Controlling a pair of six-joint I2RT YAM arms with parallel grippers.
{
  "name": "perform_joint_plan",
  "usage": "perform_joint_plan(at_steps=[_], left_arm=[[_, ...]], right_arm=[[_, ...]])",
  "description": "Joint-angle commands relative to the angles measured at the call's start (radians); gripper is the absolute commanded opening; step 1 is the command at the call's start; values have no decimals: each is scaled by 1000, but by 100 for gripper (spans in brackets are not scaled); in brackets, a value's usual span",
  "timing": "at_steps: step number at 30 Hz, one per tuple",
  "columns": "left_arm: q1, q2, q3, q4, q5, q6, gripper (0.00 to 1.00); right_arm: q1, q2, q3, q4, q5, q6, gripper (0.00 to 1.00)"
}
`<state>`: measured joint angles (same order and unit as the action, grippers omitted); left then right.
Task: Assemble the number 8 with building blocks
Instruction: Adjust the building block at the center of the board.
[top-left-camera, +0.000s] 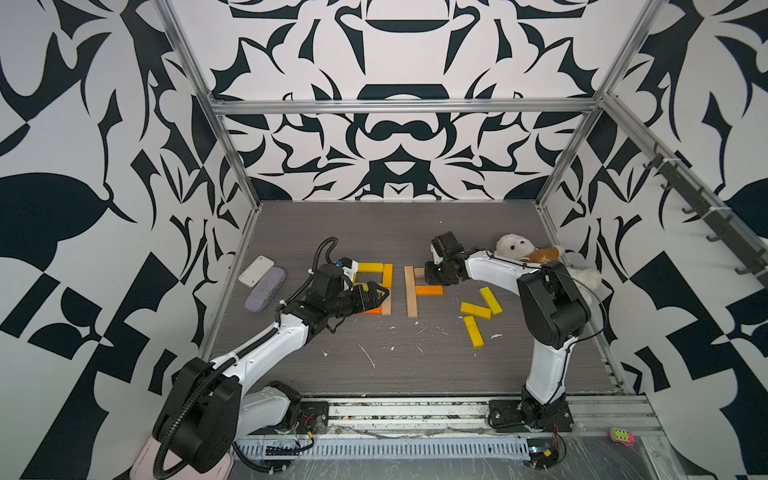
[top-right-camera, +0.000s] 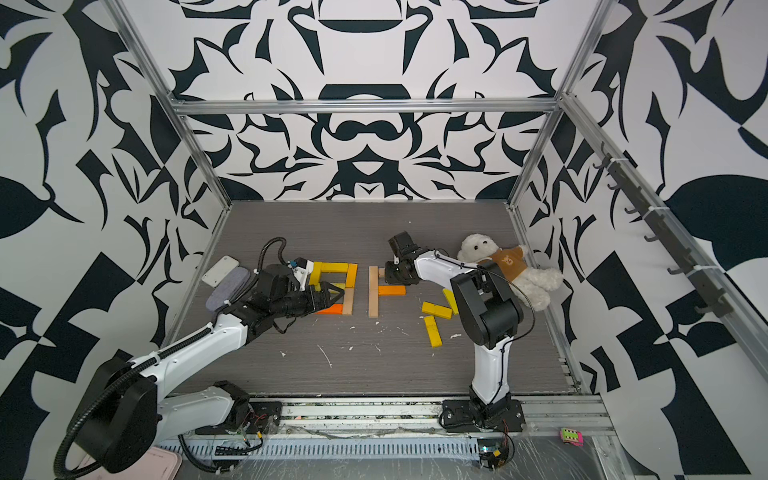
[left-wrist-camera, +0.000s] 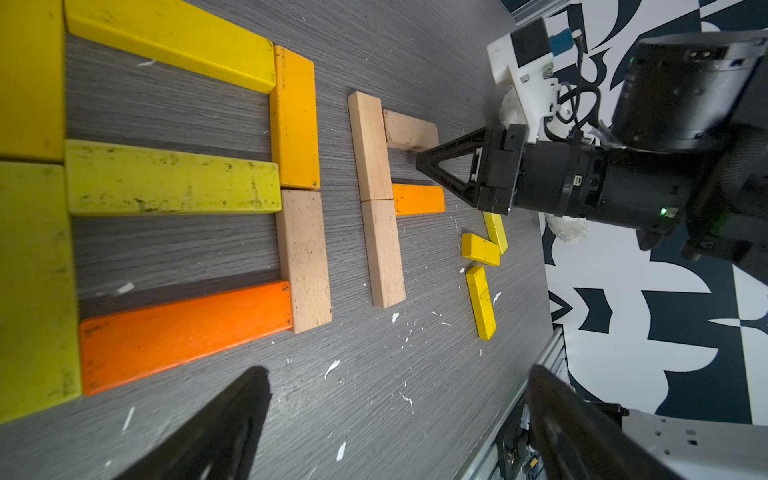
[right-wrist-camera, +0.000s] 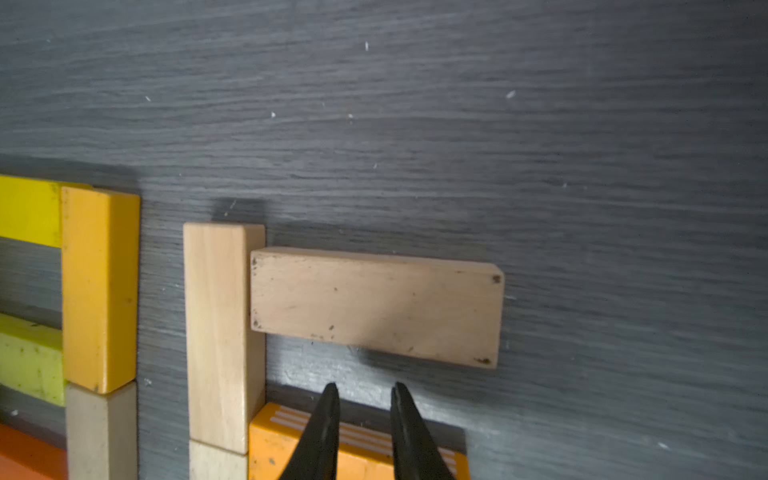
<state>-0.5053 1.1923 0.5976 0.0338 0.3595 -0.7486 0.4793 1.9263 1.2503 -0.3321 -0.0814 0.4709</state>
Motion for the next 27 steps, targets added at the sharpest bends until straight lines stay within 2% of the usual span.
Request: perform_joint_plan(at_steps=[1, 27], left_arm=[[-4, -3, -4, 11, -1, -1, 99], [-4, -10, -22, 11, -10, 1, 99]], right_arm=[[4, -2, 51, -18, 22, -8, 26], [4, 60, 103, -18, 13, -3, 26]])
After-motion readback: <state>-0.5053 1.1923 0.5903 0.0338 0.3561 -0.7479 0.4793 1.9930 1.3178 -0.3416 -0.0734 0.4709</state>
